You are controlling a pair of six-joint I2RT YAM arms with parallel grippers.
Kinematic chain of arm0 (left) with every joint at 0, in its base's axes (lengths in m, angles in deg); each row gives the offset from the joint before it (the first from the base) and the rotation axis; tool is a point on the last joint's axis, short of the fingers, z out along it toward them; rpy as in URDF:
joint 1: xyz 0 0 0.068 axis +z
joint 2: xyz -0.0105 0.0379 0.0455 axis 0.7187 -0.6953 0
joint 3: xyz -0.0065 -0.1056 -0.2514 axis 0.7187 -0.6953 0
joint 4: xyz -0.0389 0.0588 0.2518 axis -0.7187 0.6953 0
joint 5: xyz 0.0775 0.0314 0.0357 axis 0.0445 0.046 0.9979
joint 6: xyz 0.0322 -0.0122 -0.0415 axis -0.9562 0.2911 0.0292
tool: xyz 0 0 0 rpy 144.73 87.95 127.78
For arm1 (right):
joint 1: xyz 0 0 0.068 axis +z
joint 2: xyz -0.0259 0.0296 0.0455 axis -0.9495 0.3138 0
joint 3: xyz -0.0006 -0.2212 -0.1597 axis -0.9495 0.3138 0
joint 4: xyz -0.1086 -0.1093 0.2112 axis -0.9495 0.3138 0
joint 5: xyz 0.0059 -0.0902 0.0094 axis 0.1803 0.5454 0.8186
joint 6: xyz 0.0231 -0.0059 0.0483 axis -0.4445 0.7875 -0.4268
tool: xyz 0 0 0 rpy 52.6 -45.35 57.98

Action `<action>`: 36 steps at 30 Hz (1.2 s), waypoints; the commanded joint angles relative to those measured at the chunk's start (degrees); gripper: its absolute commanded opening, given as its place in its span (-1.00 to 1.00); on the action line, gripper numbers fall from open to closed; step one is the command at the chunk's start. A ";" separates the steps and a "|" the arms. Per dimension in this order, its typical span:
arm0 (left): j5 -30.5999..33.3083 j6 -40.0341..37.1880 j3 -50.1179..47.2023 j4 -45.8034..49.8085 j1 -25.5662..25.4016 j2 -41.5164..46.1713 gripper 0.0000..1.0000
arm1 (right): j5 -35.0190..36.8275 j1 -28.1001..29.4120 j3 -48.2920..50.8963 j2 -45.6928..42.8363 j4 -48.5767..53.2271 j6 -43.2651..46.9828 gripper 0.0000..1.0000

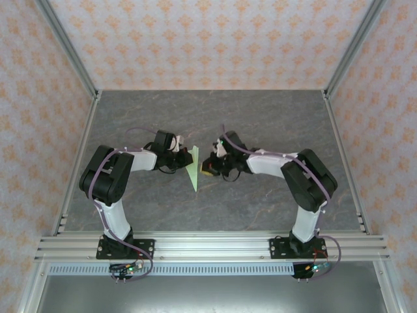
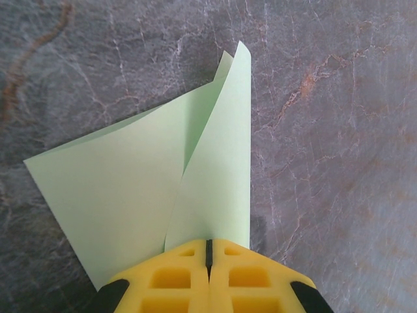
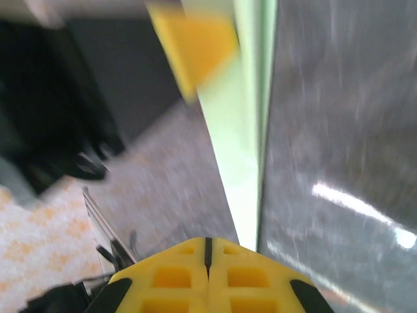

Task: Fold a paper plane with a square sheet of paper (fold left side to right side)
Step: Fold the wing for the fifth time at the center of the table.

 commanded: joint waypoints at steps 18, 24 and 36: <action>3.50 -0.23 -1.72 1.86 -0.49 -2.33 -1.00 | 7.25 -0.89 -22.15 18.54 5.56 5.01 -0.98; 3.50 -0.24 -1.39 1.73 -1.10 -2.54 -1.00 | 6.95 -0.87 -23.51 20.27 6.40 5.40 -0.98; 3.14 0.18 -2.25 1.70 -1.19 0.87 -1.00 | 11.61 -0.89 -24.78 22.80 15.46 8.44 -0.99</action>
